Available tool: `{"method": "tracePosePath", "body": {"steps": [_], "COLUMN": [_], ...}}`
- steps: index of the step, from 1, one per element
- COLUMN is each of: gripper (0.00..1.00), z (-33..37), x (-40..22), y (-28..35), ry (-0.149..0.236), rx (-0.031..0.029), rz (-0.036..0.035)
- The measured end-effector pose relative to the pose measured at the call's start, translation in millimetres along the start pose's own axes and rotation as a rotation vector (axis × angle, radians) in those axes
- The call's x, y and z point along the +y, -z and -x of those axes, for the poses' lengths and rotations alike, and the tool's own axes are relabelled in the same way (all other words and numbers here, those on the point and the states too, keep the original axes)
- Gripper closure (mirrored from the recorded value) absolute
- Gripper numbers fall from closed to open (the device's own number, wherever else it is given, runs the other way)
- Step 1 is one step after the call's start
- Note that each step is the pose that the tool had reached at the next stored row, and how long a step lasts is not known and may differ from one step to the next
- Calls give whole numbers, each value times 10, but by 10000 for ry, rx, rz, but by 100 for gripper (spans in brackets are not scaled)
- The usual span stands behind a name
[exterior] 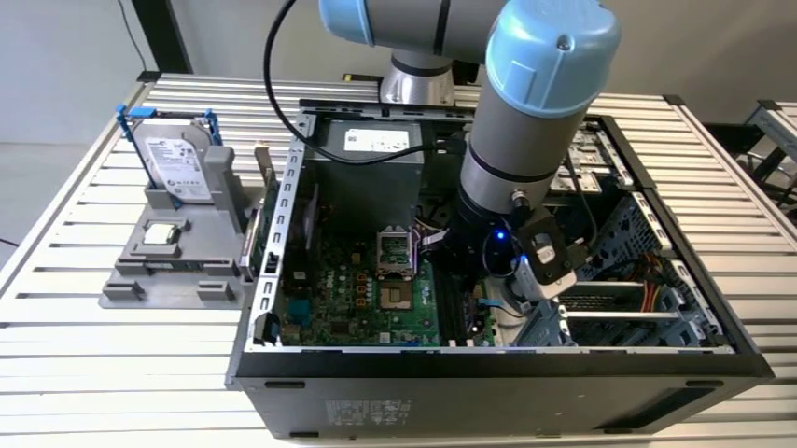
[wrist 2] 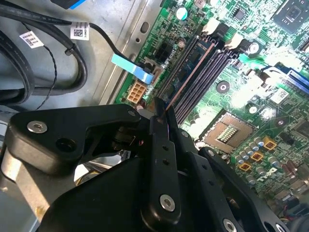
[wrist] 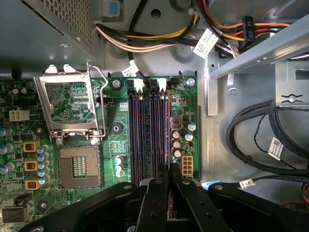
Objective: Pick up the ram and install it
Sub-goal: 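Insert the ram into the slot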
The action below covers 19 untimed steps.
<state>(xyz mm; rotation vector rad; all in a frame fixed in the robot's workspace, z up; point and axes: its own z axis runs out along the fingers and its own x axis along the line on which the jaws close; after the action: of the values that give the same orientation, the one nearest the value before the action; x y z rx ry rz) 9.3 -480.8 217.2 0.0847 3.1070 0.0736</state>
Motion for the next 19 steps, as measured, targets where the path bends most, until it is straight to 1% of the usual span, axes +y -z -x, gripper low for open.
{"method": "tracePosePath", "body": {"steps": [7, 9, 15, 19], "gripper": [100, 100, 100, 100], "z": [1, 2, 2, 5], "x": [-1, -2, -3, -3], "y": [-2, -1, -3, -11], "ry": [55, 92, 152, 150], "rx": [9, 47, 209, 242], "rz": [6, 2, -16, -25]}}
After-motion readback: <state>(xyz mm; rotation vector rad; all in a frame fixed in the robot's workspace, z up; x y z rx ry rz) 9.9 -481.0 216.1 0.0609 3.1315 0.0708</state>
